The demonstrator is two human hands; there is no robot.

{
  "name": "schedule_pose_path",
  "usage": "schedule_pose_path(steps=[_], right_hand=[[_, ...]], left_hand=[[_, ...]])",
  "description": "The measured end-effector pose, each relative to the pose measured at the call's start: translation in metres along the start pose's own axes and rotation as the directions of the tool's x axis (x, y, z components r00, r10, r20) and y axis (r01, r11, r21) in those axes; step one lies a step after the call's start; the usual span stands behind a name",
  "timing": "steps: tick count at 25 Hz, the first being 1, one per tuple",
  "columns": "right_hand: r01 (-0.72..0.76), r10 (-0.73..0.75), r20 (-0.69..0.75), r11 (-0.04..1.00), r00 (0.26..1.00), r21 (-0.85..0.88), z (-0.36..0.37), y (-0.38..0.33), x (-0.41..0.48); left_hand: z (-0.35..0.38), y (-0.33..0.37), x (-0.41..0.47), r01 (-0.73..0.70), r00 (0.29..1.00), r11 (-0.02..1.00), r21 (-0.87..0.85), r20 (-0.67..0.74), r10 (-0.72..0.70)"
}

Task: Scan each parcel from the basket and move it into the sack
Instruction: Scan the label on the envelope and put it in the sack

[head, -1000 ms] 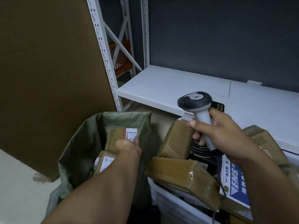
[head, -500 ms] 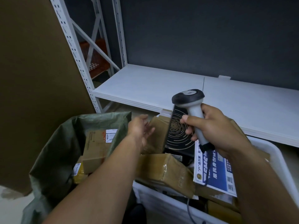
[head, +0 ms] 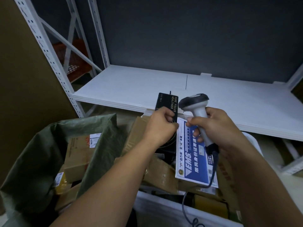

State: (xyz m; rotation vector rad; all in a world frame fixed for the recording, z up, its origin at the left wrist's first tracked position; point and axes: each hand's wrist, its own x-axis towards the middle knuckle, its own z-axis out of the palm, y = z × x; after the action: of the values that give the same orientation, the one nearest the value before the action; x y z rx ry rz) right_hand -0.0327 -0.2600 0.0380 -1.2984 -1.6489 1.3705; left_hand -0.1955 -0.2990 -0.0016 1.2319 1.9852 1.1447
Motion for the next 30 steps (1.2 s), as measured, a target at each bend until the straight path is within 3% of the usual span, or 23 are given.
schedule_pose_path(steps=[5, 11, 15, 18, 20, 23, 27, 30], right_hand=[[-0.026, 0.027, -0.035, 1.000, 0.999, 0.005, -0.017, 0.009, -0.005], [-0.061, 0.062, -0.028, 0.998, 0.998, 0.013, -0.030, 0.018, -0.009], [-0.047, 0.047, -0.016, 0.999, 0.999, 0.012, -0.031, 0.019, -0.011], [-0.038, 0.038, -0.018, 0.999, 0.999, 0.010, -0.033, 0.018, -0.013], [-0.039, 0.039, -0.022, 0.999, 0.999, 0.017, -0.034, 0.018, -0.014], [-0.011, 0.014, -0.055, 0.999, 0.998, 0.050, -0.035, 0.017, -0.014], [0.059, -0.036, -0.150, 0.987, 0.988, 0.147, -0.041, 0.011, -0.016], [0.123, -0.072, -0.234, 0.970, 0.969, 0.209, -0.049, 0.009, -0.016]], left_hand=[[0.025, 0.010, -0.013, 0.064, 0.919, 0.931, 0.359, 0.343, -0.195], [0.034, 0.019, -0.025, 0.002, 0.844, 0.841, 0.542, 0.450, -0.292], [0.043, 0.014, -0.029, 0.071, 0.791, 0.858, 0.509, 0.495, -0.359], [0.046, 0.010, -0.028, 0.002, 0.820, 0.862, 0.507, 0.493, -0.292], [0.044, 0.012, -0.026, -0.010, 0.848, 0.913, 0.409, 0.488, -0.209], [0.036, 0.023, -0.027, 0.102, 0.875, 0.992, 0.080, 0.467, -0.127], [0.026, 0.032, -0.027, 0.132, 0.933, 0.935, -0.328, 0.360, -0.006], [0.027, 0.027, -0.023, 0.003, 0.964, 0.907, -0.421, 0.242, 0.109]])
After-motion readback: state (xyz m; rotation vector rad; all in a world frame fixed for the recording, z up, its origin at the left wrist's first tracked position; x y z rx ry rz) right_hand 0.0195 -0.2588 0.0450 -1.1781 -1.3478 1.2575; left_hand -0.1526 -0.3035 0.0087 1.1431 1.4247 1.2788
